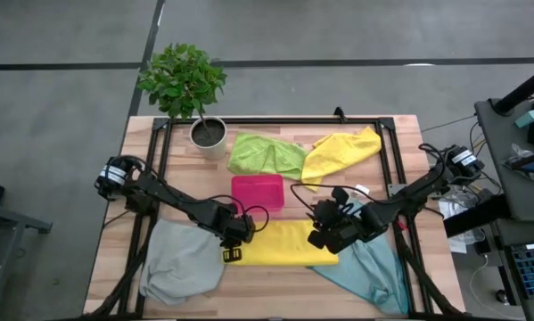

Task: Fold microfiber towels
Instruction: Fold the bottom yellow microfiber cloth

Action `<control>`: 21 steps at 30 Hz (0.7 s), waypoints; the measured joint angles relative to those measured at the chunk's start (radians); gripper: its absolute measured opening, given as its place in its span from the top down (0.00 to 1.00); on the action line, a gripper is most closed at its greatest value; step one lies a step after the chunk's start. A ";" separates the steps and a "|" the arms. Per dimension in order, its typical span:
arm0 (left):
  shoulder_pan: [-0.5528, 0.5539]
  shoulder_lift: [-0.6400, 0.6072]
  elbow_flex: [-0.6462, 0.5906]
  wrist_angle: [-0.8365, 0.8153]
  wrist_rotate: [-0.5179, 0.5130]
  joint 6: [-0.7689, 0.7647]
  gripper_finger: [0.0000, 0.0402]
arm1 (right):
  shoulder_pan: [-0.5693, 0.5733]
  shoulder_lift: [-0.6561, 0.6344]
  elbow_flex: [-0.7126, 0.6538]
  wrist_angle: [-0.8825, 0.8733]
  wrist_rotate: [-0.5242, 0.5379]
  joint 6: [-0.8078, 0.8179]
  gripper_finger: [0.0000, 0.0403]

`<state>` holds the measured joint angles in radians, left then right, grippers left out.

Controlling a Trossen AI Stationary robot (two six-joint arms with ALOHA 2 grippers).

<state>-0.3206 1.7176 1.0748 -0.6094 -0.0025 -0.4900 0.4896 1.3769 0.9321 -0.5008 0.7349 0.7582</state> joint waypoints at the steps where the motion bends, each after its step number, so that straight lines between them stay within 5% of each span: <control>1: 0.000 0.000 0.000 0.000 -0.001 0.000 0.80 | -0.001 0.000 0.000 0.003 0.000 0.000 0.71; 14: 0.000 0.000 0.000 -0.005 -0.001 -0.001 0.80 | -0.004 0.001 0.000 0.006 -0.005 0.000 0.71; 21: -0.001 -0.003 0.005 -0.054 0.027 -0.001 0.80 | -0.006 -0.007 0.052 0.004 -0.147 0.054 0.71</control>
<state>-0.3218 1.7145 1.0802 -0.6635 0.0243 -0.4913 0.4835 1.3695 0.9838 -0.4963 0.5882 0.8120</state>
